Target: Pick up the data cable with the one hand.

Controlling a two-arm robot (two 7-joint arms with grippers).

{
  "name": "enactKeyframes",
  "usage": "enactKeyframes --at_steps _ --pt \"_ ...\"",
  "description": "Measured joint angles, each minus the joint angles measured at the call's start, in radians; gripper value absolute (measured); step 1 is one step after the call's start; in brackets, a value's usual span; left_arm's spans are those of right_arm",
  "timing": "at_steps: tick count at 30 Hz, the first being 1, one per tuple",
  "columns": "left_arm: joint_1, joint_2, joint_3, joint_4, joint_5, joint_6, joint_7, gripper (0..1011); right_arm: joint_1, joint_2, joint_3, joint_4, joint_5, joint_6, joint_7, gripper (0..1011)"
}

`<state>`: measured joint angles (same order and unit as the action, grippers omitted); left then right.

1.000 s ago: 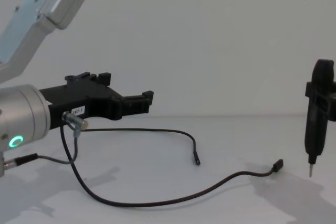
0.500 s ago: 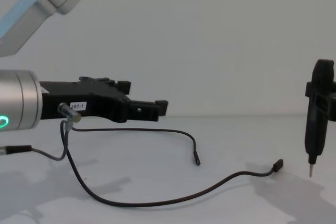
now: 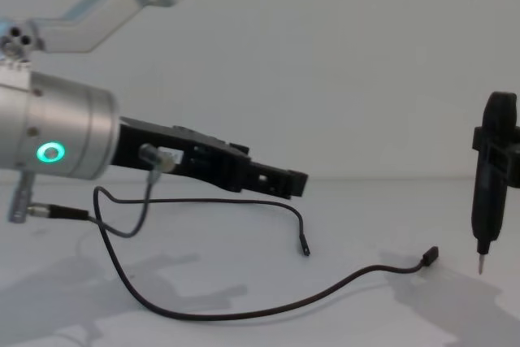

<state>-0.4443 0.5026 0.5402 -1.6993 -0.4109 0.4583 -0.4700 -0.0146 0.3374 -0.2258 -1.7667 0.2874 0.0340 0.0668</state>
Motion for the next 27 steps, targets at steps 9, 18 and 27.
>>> enactKeyframes --at_steps 9,18,27 --pt "-0.04 -0.045 0.055 -0.001 0.043 0.107 0.06 1001 0.0 0.0 0.0 0.0 0.0 0.0 0.0 279" --pt "-0.06 -0.069 0.098 0.017 0.07 0.137 0.069 1001 0.0 0.0 0.0 0.0 0.0 0.0 0.0 279" --pt "-0.082 -0.102 0.135 0.055 0.088 0.143 0.051 1001 0.0 0.0 0.0 0.0 0.0 0.0 0.0 279"
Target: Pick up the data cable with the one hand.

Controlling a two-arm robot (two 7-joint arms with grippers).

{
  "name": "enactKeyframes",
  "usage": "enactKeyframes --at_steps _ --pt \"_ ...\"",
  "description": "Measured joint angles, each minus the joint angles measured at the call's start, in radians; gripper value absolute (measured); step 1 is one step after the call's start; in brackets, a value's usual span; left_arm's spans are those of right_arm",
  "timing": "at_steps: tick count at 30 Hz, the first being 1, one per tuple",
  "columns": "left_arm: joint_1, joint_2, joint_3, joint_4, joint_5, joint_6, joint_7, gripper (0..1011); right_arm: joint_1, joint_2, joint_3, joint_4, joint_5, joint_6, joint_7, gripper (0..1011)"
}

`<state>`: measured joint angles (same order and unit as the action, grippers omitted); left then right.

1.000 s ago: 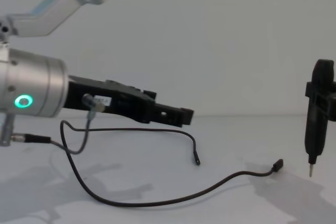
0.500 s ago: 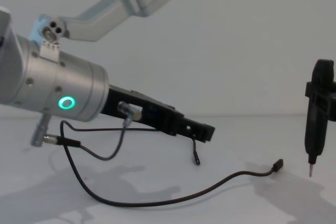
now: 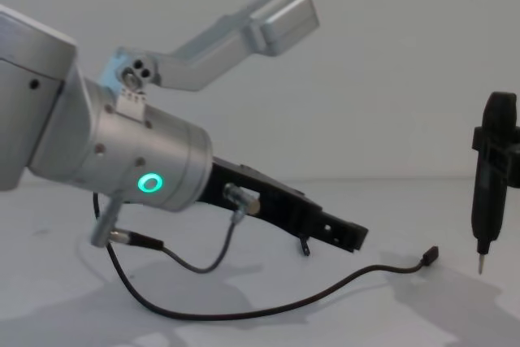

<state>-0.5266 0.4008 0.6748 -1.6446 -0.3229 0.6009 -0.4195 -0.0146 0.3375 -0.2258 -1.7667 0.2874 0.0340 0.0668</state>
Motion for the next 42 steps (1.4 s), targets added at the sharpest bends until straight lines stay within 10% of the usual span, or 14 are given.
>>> enactKeyframes --at_steps 25,42 --pt "-0.08 -0.139 0.069 0.222 0.057 -0.002 0.001 1000 0.0 0.0 0.0 0.0 0.0 0.0 0.0 279" --pt "-0.095 -0.166 0.082 0.266 0.068 0.001 0.0 557 0.0 0.0 0.0 0.0 0.0 0.0 0.0 279"
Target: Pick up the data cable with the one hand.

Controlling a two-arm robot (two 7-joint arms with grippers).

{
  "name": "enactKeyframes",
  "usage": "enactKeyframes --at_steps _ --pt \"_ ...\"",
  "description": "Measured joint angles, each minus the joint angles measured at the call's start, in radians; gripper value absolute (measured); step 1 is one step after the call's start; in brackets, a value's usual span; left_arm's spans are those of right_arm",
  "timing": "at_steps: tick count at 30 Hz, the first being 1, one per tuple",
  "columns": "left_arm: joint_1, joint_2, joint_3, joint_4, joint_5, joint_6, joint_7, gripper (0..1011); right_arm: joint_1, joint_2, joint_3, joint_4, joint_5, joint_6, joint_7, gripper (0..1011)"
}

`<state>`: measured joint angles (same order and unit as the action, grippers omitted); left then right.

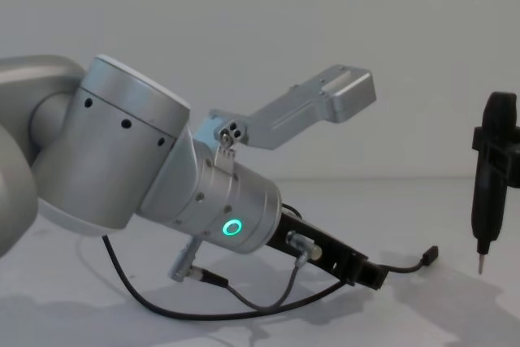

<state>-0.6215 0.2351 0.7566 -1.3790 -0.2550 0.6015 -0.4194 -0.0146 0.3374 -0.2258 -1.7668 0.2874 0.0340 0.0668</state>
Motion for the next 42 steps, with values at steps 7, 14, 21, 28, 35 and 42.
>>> enactKeyframes --at_steps 7,14,21,28,35,42 --pt "-0.003 -0.004 0.002 0.007 0.002 0.001 -0.001 336 0.0 0.0 0.0 0.0 0.0 0.0 0.0 279" --pt "-0.003 -0.006 0.002 0.01 0.002 0.001 -0.001 124 0.0 0.0 0.0 0.0 0.0 0.0 0.0 279" --pt "-0.002 -0.001 0.002 0.005 0.005 -0.01 -0.009 44 0.002 0.0 0.002 -0.003 0.001 0.0 0.007 279" --pt "0.008 0.023 -0.012 -0.028 0.007 -0.061 -0.028 44 0.014 0.002 0.002 -0.016 0.009 -0.006 0.035 279" --pt "0.013 0.056 -0.033 -0.073 -0.002 -0.104 -0.059 44 0.041 0.0 -0.001 -0.032 0.011 -0.022 0.062 279" --pt "0.016 0.091 -0.05 -0.107 -0.015 -0.125 -0.092 44 0.077 -0.005 -0.008 -0.041 -0.005 -0.036 0.078 279"
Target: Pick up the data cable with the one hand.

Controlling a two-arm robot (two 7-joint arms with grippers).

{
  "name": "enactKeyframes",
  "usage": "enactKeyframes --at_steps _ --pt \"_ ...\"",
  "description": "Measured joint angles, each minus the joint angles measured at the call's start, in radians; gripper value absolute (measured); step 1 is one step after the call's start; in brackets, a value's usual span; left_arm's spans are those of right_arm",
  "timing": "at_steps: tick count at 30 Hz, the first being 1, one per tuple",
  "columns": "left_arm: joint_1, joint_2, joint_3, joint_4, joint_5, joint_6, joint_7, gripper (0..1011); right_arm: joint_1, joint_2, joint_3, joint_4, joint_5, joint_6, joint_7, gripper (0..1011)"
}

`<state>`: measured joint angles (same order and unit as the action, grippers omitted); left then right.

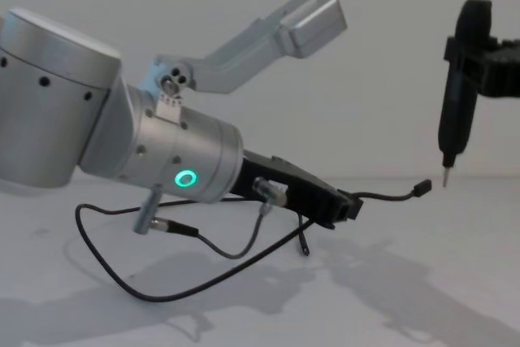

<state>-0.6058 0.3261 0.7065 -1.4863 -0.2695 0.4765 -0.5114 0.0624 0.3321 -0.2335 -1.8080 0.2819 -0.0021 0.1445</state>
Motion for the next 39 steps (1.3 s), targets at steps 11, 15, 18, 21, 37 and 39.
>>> enactKeyframes --at_steps 11,15,18,21,37,39 --pt "0.002 0.032 -0.013 -0.028 -0.012 -0.013 -0.025 44 0.034 0.0 -0.001 -0.006 -0.058 -0.02 -0.006 279" --pt "0.002 0.037 -0.015 -0.033 -0.014 -0.014 -0.029 44 0.043 0.002 0.001 -0.006 -0.093 -0.027 -0.024 279" --pt "0.002 0.04 -0.016 -0.035 -0.015 -0.015 -0.031 43 0.05 0.001 0.005 0.001 -0.117 -0.035 -0.039 279" --pt "0.003 0.044 -0.017 -0.038 -0.016 -0.017 -0.034 43 0.065 -0.005 0.012 0.018 -0.141 -0.047 -0.057 279" --pt "0.003 0.05 -0.02 -0.044 -0.019 -0.019 -0.039 43 0.12 -0.051 0.034 0.111 -0.122 -0.084 -0.055 279" --pt "0.003 0.051 -0.02 -0.044 -0.019 -0.019 -0.039 44 0.127 -0.059 0.037 0.124 -0.104 -0.084 -0.042 279"
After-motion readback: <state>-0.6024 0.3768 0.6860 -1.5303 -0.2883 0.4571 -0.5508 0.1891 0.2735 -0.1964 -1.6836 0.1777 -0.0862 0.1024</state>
